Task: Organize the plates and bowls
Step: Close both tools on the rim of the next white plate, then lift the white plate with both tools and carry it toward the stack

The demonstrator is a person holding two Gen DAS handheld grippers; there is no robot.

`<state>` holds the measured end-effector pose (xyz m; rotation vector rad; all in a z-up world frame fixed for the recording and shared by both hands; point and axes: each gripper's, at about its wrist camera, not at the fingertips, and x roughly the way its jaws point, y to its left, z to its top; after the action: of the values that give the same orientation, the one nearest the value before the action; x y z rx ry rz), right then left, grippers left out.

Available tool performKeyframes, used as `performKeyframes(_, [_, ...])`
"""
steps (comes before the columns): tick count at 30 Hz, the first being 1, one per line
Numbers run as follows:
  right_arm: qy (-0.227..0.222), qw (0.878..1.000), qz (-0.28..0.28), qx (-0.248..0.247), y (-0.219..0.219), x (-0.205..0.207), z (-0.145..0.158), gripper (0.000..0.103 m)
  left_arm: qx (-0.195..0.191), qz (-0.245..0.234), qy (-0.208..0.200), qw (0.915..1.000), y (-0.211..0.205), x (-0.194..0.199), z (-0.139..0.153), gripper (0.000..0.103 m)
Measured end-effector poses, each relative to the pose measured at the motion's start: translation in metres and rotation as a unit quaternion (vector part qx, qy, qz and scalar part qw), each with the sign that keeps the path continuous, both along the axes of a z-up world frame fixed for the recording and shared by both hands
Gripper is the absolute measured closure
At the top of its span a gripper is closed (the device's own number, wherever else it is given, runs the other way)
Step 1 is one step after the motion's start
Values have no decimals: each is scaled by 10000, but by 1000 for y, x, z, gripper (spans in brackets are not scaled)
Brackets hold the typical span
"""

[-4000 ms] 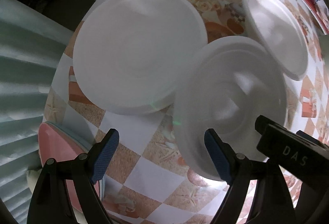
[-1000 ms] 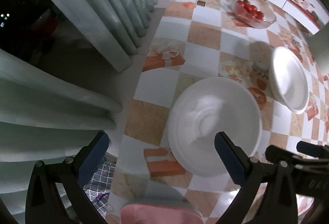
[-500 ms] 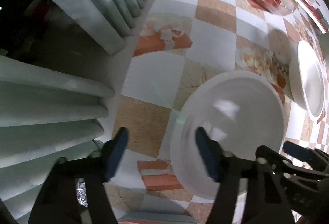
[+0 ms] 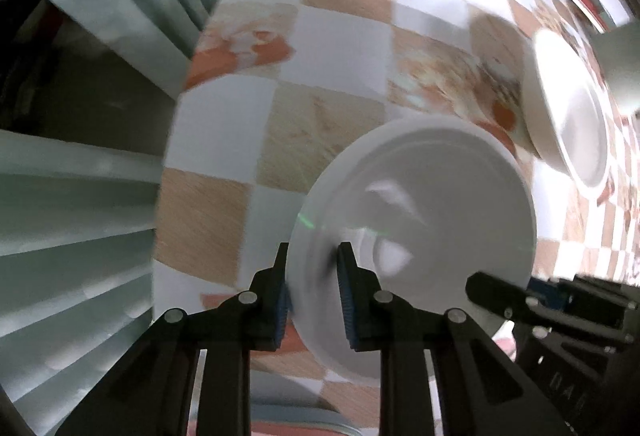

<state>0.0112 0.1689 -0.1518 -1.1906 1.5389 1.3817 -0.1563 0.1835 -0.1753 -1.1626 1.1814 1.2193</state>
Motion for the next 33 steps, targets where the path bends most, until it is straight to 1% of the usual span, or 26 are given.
performKeyframes(8, [-230,9989,-273,-294,-22,60,-4,86,-24,-599,-20,9982,-34,75,-4,79])
performKeyframes(15, [-329,9961,-675,-456,-40,110,-10,86,-102,-809,-198,9965,-53,133,-7,79])
performKeyframes(20, [-363,9932,-974,-519,-50,146,-12,86,-118,-1153,-280,9929,-64,176,-9,79])
performKeyframes(21, [-345,9928,-1020,-523,-53,152,-14,86,-102,-1214,-257,9922,-66,182,-10,79])
performKeyframes(23, [-328,9921,-1091,-522,-44,160,-16,86,-82,-1333,-214,9908,-65,193,-11,79])
performKeyframes(25, [-302,9922,-1104,-502,-46,165,-15,86,-83,-1362,-206,9904,-66,196,-12,79])
performKeyframes(26, [-273,9921,-1117,-496,-44,178,-14,86,-67,-1367,-203,9904,-66,203,-8,79])
performKeyframes(27, [-251,9923,-1112,-486,-48,178,-13,86,-50,-1359,-202,9905,-67,200,-6,79])
performKeyframes(28, [-225,9925,-1099,-475,-51,177,-14,86,-40,-1349,-197,9907,-79,199,2,79])
performKeyframes(29, [-208,9929,-1073,-467,-57,172,-22,86,-58,-1352,-195,9906,-74,200,0,79])
performKeyframes(33, [-113,9932,-1053,-492,-73,168,-22,86,-54,-1405,-184,9899,-69,204,2,77])
